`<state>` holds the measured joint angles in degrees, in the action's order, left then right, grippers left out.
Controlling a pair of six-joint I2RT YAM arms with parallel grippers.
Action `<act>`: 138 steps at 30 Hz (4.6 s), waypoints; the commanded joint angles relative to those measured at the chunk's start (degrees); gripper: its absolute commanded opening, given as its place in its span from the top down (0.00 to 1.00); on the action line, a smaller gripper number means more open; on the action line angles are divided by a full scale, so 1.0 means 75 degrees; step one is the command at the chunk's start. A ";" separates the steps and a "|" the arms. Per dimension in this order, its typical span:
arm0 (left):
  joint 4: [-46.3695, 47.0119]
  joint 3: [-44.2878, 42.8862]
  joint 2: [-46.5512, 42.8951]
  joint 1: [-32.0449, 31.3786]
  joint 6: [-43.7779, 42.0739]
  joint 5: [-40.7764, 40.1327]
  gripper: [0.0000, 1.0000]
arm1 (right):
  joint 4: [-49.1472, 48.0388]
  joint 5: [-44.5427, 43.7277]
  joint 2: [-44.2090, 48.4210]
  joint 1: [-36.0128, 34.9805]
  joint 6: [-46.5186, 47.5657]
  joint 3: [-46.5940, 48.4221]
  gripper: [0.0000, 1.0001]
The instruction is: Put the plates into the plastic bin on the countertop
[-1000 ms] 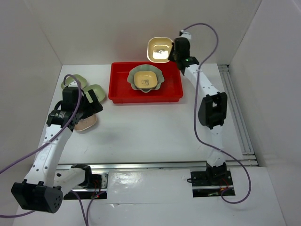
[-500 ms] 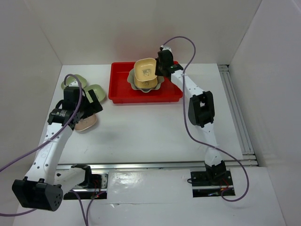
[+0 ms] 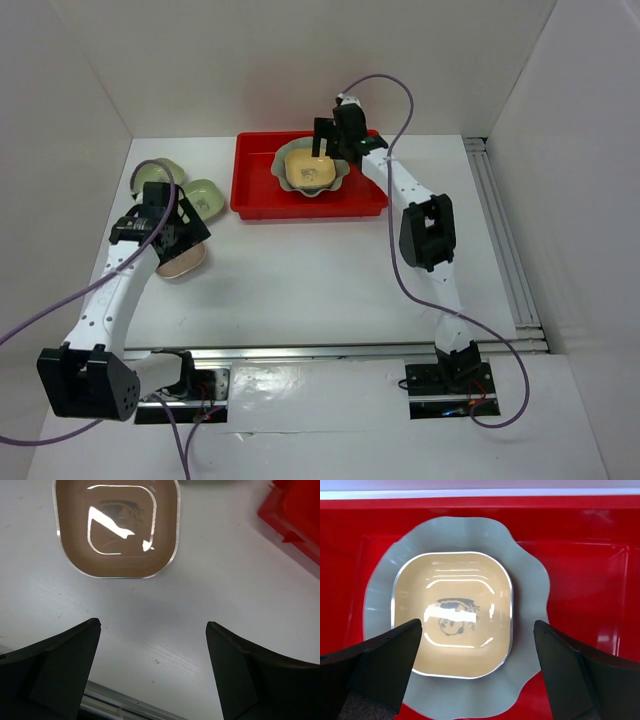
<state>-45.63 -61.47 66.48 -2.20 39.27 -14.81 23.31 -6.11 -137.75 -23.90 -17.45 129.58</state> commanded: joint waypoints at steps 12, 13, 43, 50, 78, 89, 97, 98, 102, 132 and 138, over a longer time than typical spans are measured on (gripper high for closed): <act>-0.0702 -0.0323 0.1459 0.2565 0.0483 -0.0850 0.00 | -0.1795 0.2196 0.4981 -0.0106 0.0429 -0.4080 0.00; -0.0702 -0.0404 0.1623 0.2636 0.0483 -0.0850 0.00 | -0.1946 0.2290 0.5135 -0.0106 0.0429 -0.4279 0.00; -0.0794 -0.0768 0.4860 0.2601 0.0625 -0.1154 1.00 | -0.3073 0.3007 0.5910 0.0468 -0.0122 -0.5781 0.00; -0.1298 -0.0511 0.2542 0.2601 0.0564 -0.1050 1.00 | -0.2921 0.2936 0.5910 0.0468 -0.0263 -0.5476 0.00; 0.0716 -0.8430 0.7047 -0.1546 0.0812 0.1624 1.00 | -0.1374 -0.0838 0.9906 0.0620 -0.0954 -0.6461 0.00; 0.1407 -0.9862 0.9136 -0.1981 -0.0442 0.1658 1.00 | -0.1268 -0.0428 1.0480 0.0620 -0.0614 -0.7280 0.00; 0.1571 -0.9781 0.9359 -0.2051 -0.0607 0.1564 0.31 | -0.1409 -0.0158 1.0410 0.0620 -0.0684 -0.7433 0.00; 0.1641 -0.9687 0.9173 -0.2051 -0.0607 0.1564 0.27 | -0.1409 -0.0158 1.0410 0.0620 -0.0685 -0.7433 0.00; 0.1830 -0.9511 0.8635 -0.2133 -0.0712 0.1307 0.14 | -0.1409 -0.0158 1.0340 0.0620 -0.0685 -0.7504 0.00; 0.0939 -0.5034 0.6991 0.1898 0.1058 0.1119 0.05 | -0.1854 0.0733 1.0117 0.0550 -0.0626 -0.8055 0.00; 0.0763 -0.4858 0.7390 0.1829 0.1221 0.0593 0.06 | -0.1854 0.0733 1.0117 0.0550 -0.0626 -0.8055 0.00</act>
<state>-40.73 -98.59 120.09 11.94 46.96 -8.25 12.91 -1.06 -62.06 -19.51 -22.87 69.67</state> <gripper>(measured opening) 0.938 0.999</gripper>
